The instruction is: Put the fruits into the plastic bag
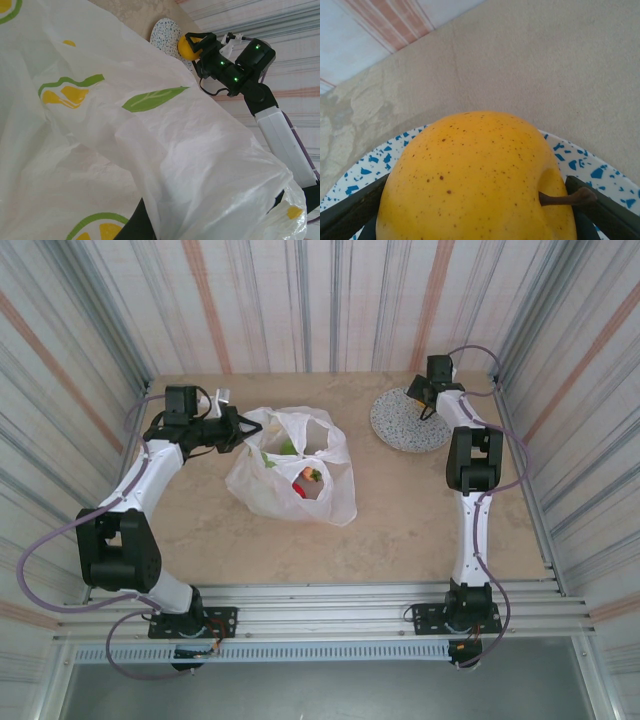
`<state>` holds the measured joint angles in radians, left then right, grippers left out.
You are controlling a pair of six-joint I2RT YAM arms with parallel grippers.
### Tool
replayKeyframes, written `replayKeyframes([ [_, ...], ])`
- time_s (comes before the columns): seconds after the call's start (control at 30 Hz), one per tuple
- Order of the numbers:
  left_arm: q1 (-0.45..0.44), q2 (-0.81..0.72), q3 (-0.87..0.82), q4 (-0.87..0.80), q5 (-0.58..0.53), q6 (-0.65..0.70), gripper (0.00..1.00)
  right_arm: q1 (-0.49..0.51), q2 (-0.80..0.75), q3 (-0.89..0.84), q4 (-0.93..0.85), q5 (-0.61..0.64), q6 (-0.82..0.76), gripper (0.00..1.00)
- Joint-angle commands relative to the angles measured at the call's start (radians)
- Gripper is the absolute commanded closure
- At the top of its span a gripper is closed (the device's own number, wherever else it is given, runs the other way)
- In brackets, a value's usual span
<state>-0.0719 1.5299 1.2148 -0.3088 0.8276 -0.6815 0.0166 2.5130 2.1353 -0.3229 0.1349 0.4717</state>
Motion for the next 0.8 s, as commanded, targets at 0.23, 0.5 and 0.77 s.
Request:
replayKeyframes([
  [0.23, 0.011, 0.013, -0.002, -0.006, 0.018, 0.002, 1.00, -0.015, -0.074, -0.007, -0.049, -0.097, -0.010, 0.25],
  [0.5, 0.010, 0.011, -0.003, -0.003, 0.020, -0.002, 1.00, 0.018, -0.406, -0.363, 0.077, -0.249, -0.026, 0.26],
  [0.77, 0.009, 0.009, -0.006, 0.001, 0.020, -0.007, 1.00, 0.192, -0.954, -0.917, 0.188, -0.399, -0.110, 0.28],
])
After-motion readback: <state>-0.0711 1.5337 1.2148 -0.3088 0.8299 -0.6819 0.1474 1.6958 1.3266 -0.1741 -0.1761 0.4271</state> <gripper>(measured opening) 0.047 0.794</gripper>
